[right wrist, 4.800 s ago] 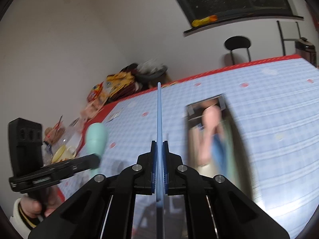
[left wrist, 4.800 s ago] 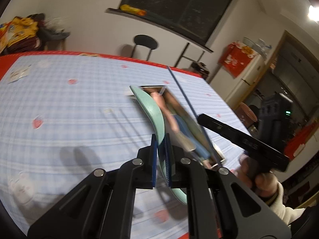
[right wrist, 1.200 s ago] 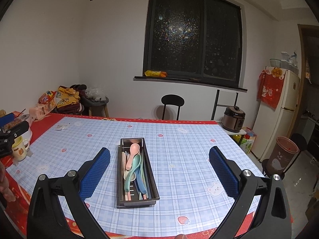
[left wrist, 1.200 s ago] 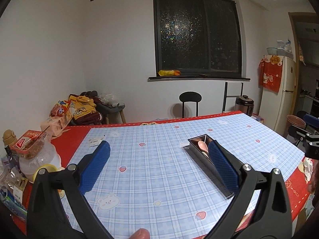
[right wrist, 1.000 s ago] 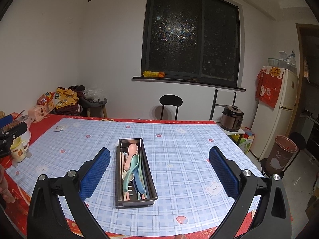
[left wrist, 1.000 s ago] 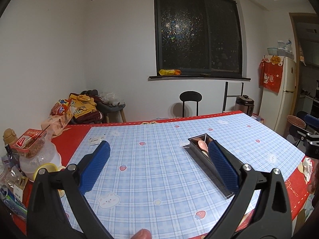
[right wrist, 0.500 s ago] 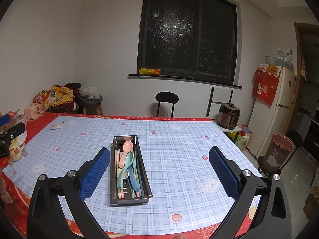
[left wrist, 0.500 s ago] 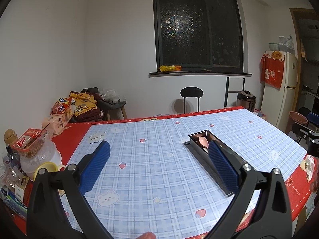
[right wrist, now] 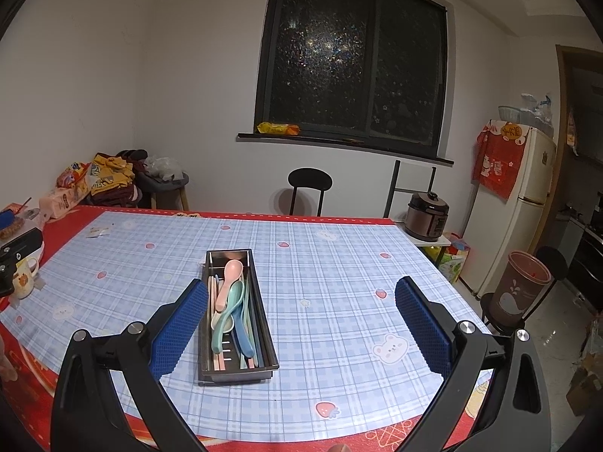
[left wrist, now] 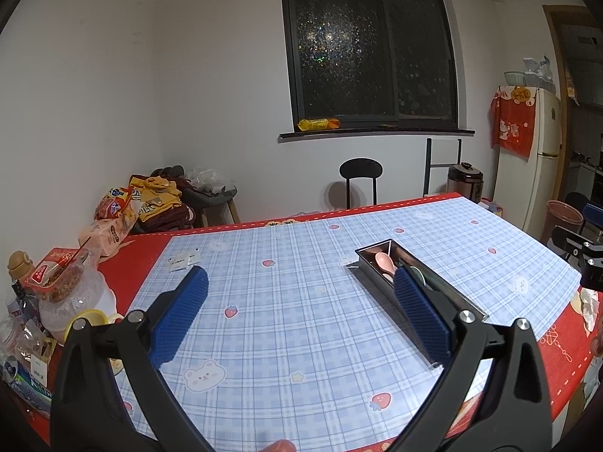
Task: Organize utensils
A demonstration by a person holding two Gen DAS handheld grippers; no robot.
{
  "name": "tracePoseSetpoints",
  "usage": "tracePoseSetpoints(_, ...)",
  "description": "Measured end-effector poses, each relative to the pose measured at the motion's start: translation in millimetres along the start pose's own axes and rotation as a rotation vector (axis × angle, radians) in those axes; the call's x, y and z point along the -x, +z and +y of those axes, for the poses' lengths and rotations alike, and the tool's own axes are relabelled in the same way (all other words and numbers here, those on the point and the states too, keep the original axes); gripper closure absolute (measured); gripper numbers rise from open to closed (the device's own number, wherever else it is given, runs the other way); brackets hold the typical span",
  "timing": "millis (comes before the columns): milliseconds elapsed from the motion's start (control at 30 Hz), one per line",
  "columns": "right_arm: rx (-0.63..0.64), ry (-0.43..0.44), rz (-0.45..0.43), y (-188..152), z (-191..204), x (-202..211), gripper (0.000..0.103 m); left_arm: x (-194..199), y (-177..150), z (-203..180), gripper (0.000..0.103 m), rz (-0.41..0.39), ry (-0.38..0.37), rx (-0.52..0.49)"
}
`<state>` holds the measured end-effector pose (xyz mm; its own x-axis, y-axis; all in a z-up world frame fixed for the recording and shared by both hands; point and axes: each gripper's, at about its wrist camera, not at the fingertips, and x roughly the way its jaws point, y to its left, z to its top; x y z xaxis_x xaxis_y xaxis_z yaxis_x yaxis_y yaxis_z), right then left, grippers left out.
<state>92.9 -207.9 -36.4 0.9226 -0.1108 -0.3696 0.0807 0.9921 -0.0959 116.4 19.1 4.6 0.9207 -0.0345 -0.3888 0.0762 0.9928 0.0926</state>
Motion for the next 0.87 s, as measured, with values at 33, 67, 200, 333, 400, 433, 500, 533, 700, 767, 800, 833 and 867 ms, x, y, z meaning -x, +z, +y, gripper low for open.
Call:
tracePoseSetpoints(33, 0.002, -0.002, 0.001, -0.1, 0.2, -0.2, 0.006, 0.1, -0.3, -0.8, 0.006, 0.000, -0.002, -0.003)
tracePoseSetpoints(67, 0.003, -0.003, 0.000, -0.4, 0.3, -0.3, 0.006, 0.4, -0.3, -1.8, 0.006, -0.001, -0.002, -0.005)
tracePoseSetpoints(200, 0.005, -0.004, 0.003, -0.5, 2.0, -0.9, 0.006, 0.6, -1.3, -4.1, 0.006, -0.003, -0.004, -0.013)
tracePoseSetpoints(333, 0.007, -0.007, 0.007, -1.0, 2.5, -1.9, 0.006, -0.7, -0.9, -4.0, 0.006, -0.002, -0.001, -0.015)
tracePoseSetpoints(400, 0.007, -0.008, 0.008, -1.3, 2.3, -1.9, 0.006, -1.6, -1.1, -4.2, 0.006, -0.001, -0.001, -0.016)
tracePoseSetpoints(433, 0.007, -0.008, 0.007, -1.3, 2.2, -2.0, 0.006, -1.7, -1.2, -4.5, 0.006, -0.001, -0.002, -0.016)
tracePoseSetpoints(500, 0.006, -0.008, 0.007, -1.5, 1.8, -1.9, 0.006, -1.9, -0.7, -4.8, 0.006, 0.000, -0.004, -0.018)
tracePoseSetpoints(533, 0.007, -0.008, 0.007, -1.5, 1.8, -2.0, 0.006, -2.1, -0.6, -5.1, 0.006, 0.000, -0.004, -0.018)
tracePoseSetpoints(700, 0.008, -0.010, 0.009, -2.3, 1.1, -1.5, 0.006, -3.8, -1.2, -6.2, 0.006, 0.008, -0.001, -0.019)
tracePoseSetpoints(767, 0.009, -0.012, 0.011, -2.4, 1.1, -1.7, 0.006, -4.6, -1.5, -5.9, 0.006, 0.011, 0.001, -0.017)
tracePoseSetpoints(800, 0.009, -0.013, 0.012, -2.5, 0.8, -1.7, 0.006, -4.3, -1.7, -6.3, 0.006, 0.011, 0.001, -0.017)
tracePoseSetpoints(833, 0.009, -0.013, 0.012, -2.3, 0.6, -2.0, 0.006, -4.5, -2.0, -6.0, 0.006, 0.012, 0.001, -0.017)
tracePoseSetpoints(867, 0.009, -0.013, 0.012, -2.3, 0.6, -2.0, 0.006, -4.7, -1.9, -5.9, 0.006, 0.013, 0.001, -0.017)
